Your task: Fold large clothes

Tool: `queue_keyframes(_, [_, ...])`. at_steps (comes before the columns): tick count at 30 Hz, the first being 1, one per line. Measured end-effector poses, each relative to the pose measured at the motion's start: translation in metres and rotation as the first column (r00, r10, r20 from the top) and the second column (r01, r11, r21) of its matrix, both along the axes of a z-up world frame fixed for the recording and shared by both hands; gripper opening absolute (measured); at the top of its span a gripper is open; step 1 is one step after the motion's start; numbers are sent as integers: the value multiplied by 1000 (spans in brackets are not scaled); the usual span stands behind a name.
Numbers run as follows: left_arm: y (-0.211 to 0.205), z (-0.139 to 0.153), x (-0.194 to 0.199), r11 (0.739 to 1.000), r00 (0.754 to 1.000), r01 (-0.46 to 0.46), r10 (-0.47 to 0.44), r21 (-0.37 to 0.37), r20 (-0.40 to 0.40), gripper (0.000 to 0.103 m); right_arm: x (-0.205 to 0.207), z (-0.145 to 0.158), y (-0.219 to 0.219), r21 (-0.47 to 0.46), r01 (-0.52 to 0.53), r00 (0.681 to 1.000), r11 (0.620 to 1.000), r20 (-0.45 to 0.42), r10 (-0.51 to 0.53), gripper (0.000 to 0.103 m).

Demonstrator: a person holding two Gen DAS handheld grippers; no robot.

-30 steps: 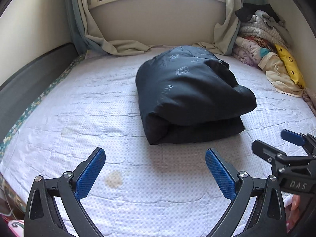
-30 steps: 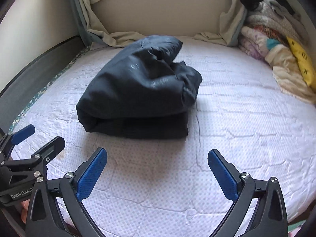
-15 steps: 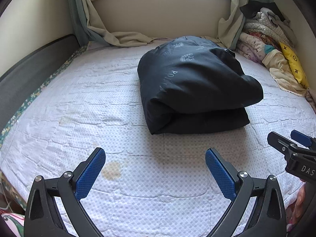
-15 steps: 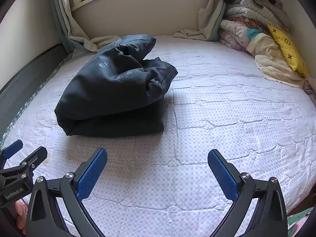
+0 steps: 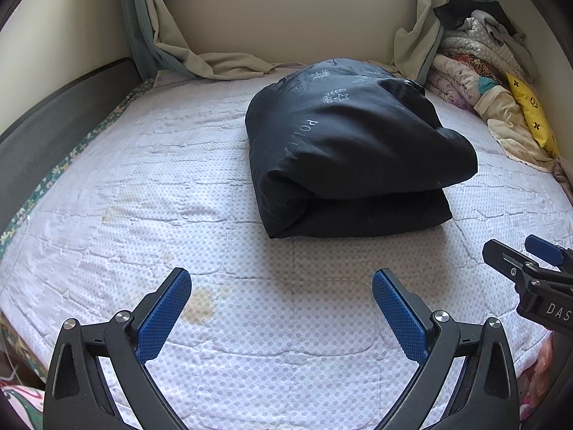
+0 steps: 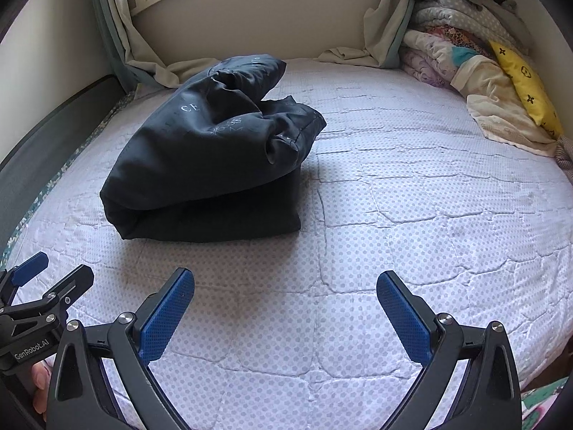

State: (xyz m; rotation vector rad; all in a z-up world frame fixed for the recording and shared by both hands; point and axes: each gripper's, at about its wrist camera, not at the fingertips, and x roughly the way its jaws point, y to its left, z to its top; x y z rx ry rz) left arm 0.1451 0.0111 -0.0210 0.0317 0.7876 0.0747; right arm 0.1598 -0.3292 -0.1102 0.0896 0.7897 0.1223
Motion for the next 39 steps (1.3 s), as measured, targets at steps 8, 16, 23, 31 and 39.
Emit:
queue_keyframes(8, [-3,0,-2,1000,1000,3,-3,2,2,103,0,-2,0,-1,0,1000,1000,-4,0,101])
queue_keyframes(16, [-4,1,-2,1000,1000,4,-4,2,2,103,-1,-3,0,-7,0,1000,1000,-4,0,101])
queue_keyframes(23, [-4,0,-2,1000,1000,4,-4,-4,-7,103,-1,-4,-2,-13,8,1000,1000,-2,-8,101])
queue_keyframes(31, [-3,-1,-1,1000,1000,5,-5,-3,-8,103,-1,-3,-5,-18,8,1000,1000,-1,-8,101])
queue_keyframes(39, [-3,-3,0,1000,1000,3,-3,-4,-11,103,-1,-3,-6,-16,6,1000,1000,-4,-6,101])
